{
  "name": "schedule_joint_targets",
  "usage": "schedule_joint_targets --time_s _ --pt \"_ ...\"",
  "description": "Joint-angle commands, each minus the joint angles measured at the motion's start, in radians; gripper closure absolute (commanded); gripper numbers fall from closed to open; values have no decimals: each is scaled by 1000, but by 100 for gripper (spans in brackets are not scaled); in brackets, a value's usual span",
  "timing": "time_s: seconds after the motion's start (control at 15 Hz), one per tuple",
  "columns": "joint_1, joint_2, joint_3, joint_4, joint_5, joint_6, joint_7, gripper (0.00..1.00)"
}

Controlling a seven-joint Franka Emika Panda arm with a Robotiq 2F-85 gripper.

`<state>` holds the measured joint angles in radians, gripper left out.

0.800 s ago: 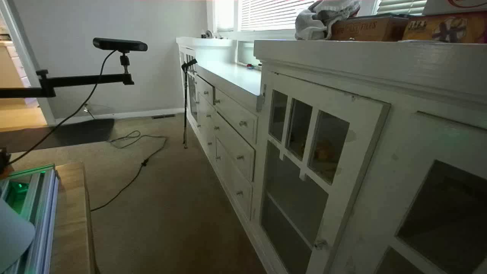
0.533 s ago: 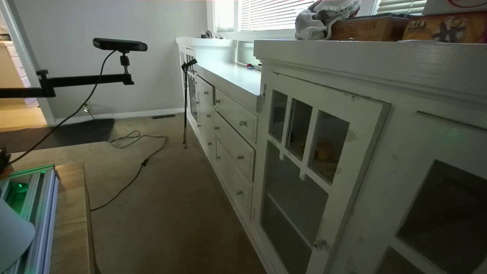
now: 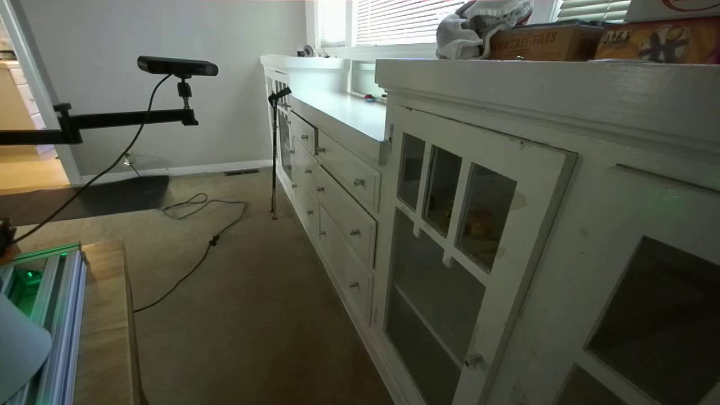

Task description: Move the towel to the right.

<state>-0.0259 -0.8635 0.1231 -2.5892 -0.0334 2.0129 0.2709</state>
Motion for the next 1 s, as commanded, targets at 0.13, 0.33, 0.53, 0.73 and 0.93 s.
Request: schedule_joint_targets --time_s 0.13,0.33,0.53,0.73,0.93 --pt "-23 202 24 81 3 183 36 0" --pt "-22 319 33 165 -11 234 29 0" --pt "-19 431 42 277 -29 254 30 0" --pt "-16 546 44 394 -57 279 21 0" --pt "-6 662 33 499 -94 371 -11 0"
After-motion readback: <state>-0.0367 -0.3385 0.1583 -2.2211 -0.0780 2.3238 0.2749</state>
